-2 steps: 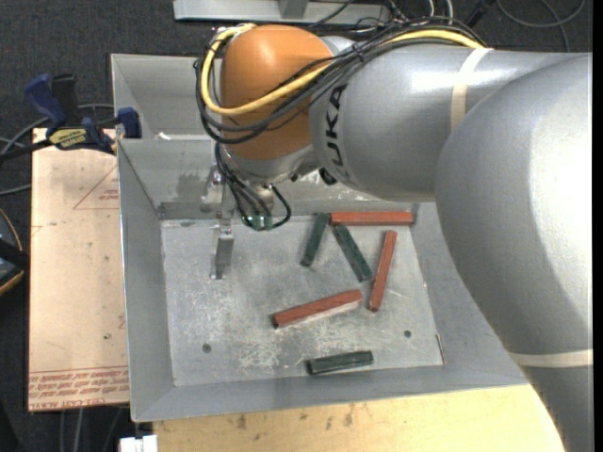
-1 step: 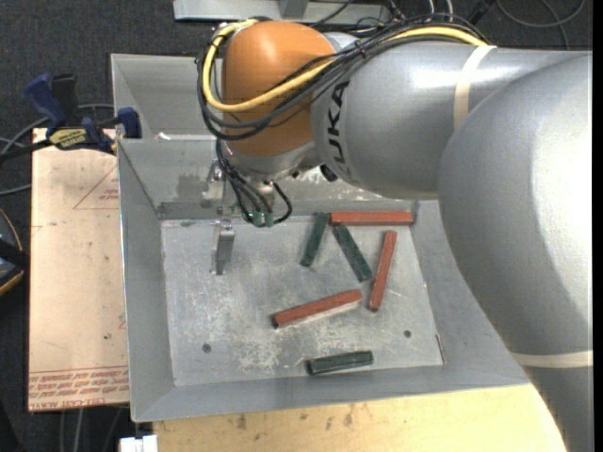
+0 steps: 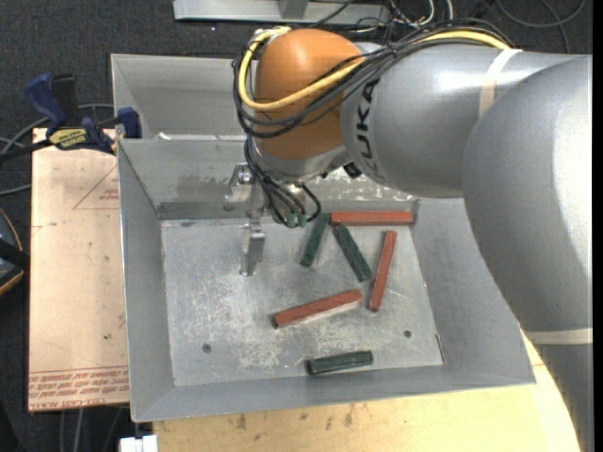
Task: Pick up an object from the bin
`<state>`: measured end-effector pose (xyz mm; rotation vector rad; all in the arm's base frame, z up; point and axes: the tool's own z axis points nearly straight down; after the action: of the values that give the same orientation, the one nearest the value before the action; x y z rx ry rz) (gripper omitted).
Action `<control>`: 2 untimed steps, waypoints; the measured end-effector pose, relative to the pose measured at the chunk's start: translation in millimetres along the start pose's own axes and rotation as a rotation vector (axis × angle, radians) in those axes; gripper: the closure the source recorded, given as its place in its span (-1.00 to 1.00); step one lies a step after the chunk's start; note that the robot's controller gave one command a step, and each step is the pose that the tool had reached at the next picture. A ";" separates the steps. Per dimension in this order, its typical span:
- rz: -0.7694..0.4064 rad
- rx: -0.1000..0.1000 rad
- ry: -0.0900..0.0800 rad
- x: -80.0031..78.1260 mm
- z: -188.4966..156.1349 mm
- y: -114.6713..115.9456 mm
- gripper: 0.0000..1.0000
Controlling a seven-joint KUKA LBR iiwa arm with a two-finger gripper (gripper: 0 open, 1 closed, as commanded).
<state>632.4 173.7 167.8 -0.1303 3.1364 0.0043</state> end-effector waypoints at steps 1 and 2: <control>-0.013 0.002 -0.001 54.8 34.9 -9.5 -1.00; -0.012 0.001 0.006 89.8 27.3 -43.3 -1.00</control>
Offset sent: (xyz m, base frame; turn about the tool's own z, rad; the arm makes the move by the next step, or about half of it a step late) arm -0.0920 -0.0680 -0.0185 -0.0089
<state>546.6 123.3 140.2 -0.1494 3.1420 0.0024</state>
